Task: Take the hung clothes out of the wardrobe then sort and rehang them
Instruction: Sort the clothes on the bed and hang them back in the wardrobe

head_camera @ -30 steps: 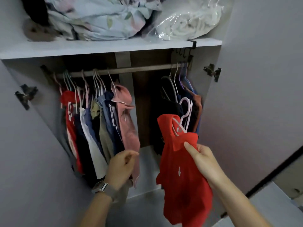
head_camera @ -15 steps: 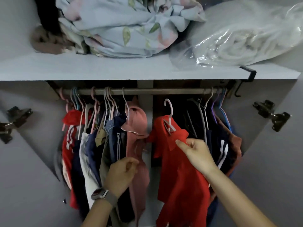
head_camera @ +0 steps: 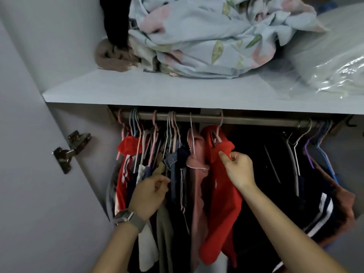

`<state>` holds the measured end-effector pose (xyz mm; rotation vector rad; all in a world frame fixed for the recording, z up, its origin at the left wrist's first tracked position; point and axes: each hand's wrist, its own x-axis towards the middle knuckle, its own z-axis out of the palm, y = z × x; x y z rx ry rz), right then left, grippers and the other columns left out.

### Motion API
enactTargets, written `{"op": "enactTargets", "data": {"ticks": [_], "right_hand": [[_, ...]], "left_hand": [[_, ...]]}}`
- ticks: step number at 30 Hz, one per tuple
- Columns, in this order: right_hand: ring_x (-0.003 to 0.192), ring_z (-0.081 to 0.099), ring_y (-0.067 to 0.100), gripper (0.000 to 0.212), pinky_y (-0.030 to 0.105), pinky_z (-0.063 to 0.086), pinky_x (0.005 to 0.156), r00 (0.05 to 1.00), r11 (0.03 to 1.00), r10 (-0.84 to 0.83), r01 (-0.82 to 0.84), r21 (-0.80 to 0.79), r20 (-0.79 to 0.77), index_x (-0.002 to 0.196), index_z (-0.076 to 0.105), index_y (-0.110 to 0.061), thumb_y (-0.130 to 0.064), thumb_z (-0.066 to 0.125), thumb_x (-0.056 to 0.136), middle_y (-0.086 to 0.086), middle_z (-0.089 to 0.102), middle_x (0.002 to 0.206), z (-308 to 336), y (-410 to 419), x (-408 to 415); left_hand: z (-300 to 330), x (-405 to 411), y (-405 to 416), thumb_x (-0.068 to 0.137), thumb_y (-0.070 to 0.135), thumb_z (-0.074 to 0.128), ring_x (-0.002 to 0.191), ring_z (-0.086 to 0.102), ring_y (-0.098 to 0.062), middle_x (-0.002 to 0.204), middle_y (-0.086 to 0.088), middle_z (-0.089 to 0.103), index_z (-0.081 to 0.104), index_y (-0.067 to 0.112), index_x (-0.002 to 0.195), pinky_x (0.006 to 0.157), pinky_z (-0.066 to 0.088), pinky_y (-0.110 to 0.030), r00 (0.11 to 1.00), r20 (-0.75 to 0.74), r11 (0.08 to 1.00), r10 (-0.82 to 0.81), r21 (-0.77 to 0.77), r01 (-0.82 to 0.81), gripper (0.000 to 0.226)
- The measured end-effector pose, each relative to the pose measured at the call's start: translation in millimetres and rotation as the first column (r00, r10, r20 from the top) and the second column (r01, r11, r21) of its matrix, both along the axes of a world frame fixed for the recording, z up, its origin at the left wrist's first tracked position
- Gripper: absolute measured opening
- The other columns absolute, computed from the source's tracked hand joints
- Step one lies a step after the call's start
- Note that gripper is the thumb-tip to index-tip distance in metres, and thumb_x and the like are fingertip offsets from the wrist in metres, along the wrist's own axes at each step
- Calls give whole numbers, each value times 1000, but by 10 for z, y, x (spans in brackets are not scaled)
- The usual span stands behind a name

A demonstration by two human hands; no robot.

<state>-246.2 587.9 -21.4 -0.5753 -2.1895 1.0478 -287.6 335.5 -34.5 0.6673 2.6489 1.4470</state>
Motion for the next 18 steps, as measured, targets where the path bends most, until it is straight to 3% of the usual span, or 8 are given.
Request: {"op": "enactTargets", "data": {"ticks": [4,7,9,11,13,18], "right_hand": [[51,42,27,54,38,33,54,997,998,-34,30,56,76,49,32,-13,-32,62,89,4,35,45,-53,-3,-265],[60,49,30,52,31,30,59,990,996,-47,36,83,136,50,33,-15,-33,57,92,4,39,50,-86,-9,-400],[71,58,37,46,31,33,61,985,995,-44,27,98,169,54,40,-15,-34,54,94,15,53,62,-108,-29,-463],[87,62,42,43,37,42,68,975,993,-48,23,119,217,70,57,-2,-35,49,97,28,64,86,-123,-59,-508],[97,61,43,48,39,46,79,953,990,-28,-15,137,301,92,61,9,-34,42,100,31,64,101,-147,-85,-548],[104,59,43,46,39,46,86,876,973,37,-141,182,481,102,58,8,-29,31,103,31,61,111,-203,-94,-561]], "left_hand": [[-31,-48,-102,92,13,54,69,60,8,72,13,65,62,30,87,69,47,-12,1000,18,1000,8,9,-8,20],[-84,-53,-132,92,12,53,70,59,9,73,12,65,63,29,89,71,47,-14,999,46,1000,12,11,-12,20],[-111,-44,-146,92,12,54,70,60,9,73,12,65,63,29,89,71,47,-13,999,51,1000,10,23,-12,20],[-136,-44,-158,91,11,54,69,59,9,72,12,65,63,29,90,69,46,-10,999,48,1000,5,27,-7,20],[-164,-49,-174,91,11,54,70,59,8,72,11,65,63,29,90,70,46,-11,999,50,1000,3,21,-4,20],[-225,-56,-178,92,13,53,71,60,7,73,11,66,62,31,89,71,48,-14,997,72,1000,-9,28,7,20]]}}
